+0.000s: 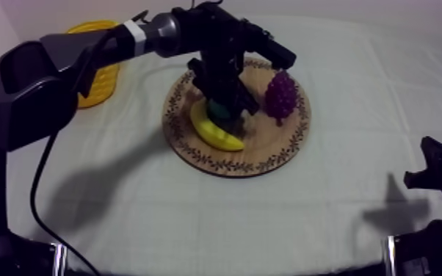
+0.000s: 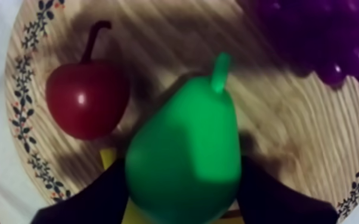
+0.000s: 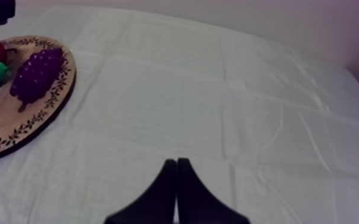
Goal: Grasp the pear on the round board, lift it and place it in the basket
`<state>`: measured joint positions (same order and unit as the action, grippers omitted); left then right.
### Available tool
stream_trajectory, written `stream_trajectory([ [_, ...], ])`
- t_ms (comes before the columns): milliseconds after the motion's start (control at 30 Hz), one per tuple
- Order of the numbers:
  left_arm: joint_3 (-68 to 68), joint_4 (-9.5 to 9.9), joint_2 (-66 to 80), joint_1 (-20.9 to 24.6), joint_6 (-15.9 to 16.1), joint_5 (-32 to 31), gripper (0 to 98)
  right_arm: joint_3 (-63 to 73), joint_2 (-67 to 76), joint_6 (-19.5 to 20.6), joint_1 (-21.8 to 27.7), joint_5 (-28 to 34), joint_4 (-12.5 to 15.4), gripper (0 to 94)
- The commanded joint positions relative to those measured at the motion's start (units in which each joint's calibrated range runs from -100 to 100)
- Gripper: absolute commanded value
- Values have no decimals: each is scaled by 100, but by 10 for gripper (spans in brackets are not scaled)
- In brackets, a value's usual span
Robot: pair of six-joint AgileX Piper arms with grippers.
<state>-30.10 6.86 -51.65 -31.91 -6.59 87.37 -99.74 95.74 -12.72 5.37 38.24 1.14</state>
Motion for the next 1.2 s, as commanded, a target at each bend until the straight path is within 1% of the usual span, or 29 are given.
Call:
stream_trajectory([
  [0,14,47,7,1,-78,58,574,-4,2,0,-1,-1,0,3],
  [100,151,160,151,-10,-201,95,554,-4,2,0,-1,-1,0,3],
  [167,335,283,377,-51,-292,110,547,-4,2,0,-1,-1,0,3],
  [267,659,528,909,-121,-407,216,550,-4,2,1,-1,-1,0,3],
  [333,794,724,1338,-143,-466,396,554,-4,2,-1,-1,-1,0,3],
  [467,888,1069,2251,-71,-494,748,560,-4,2,3,-1,-1,0,3],
  [600,1012,1304,3110,167,-431,951,567,-4,2,1,-1,-1,0,3],
  [700,1235,1411,3659,462,-352,1011,569,-4,2,0,-1,-1,0,3],
  [833,1590,1484,4219,960,-221,934,570,-4,2,0,-1,-1,0,3],
  [1000,1867,1516,4499,1572,-37,651,574,-4,2,0,-1,-1,0,3],
  [1167,1954,1500,4313,2001,56,358,576,-4,2,0,-1,-1,0,3],
])
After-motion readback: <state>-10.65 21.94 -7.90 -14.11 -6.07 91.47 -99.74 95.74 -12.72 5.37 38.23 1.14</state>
